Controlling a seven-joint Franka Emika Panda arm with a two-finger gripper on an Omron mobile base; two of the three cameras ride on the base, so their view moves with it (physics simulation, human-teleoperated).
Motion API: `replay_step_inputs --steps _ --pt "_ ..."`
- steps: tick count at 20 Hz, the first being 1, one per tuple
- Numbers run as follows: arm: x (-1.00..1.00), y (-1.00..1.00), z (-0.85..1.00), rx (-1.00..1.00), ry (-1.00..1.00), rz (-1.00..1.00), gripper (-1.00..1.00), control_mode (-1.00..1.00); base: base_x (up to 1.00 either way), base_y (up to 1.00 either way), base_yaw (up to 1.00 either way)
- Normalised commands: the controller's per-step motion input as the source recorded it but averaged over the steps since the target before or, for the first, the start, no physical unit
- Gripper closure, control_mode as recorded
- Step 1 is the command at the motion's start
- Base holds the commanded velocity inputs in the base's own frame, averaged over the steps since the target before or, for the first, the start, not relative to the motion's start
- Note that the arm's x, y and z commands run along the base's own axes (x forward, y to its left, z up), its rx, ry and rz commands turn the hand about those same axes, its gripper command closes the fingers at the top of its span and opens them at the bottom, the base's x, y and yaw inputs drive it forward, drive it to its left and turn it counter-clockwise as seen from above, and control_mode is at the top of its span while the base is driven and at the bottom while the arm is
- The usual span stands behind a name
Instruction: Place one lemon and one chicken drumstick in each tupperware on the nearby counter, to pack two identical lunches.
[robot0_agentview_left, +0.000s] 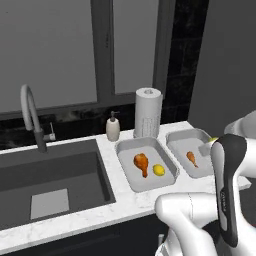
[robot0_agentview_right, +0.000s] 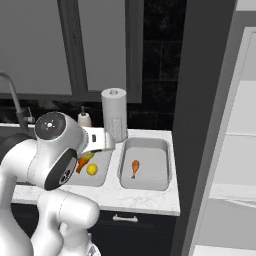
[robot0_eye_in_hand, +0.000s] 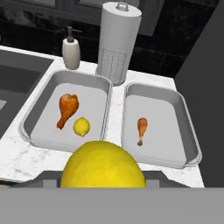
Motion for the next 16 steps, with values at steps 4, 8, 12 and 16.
replay_step_inputs --steps 4,8,12,16 --pt "0.19 0.00 -0.06 -0.01 0.00 -0.04 1.00 -1.00 0.72 0.00 -0.12" --pt "0.68 -0.26 -0.29 -0.03 0.02 -0.15 1.00 -1.00 0.00 0.00 0.00" --pt "0.63 -0.63 -0.36 0.00 0.12 -0.16 1.00 -1.00 0.00 0.00 0.00" --pt "0.49 -0.65 -0.66 -0.01 0.07 -0.22 1.00 -1.00 0.00 0.00 0.00"
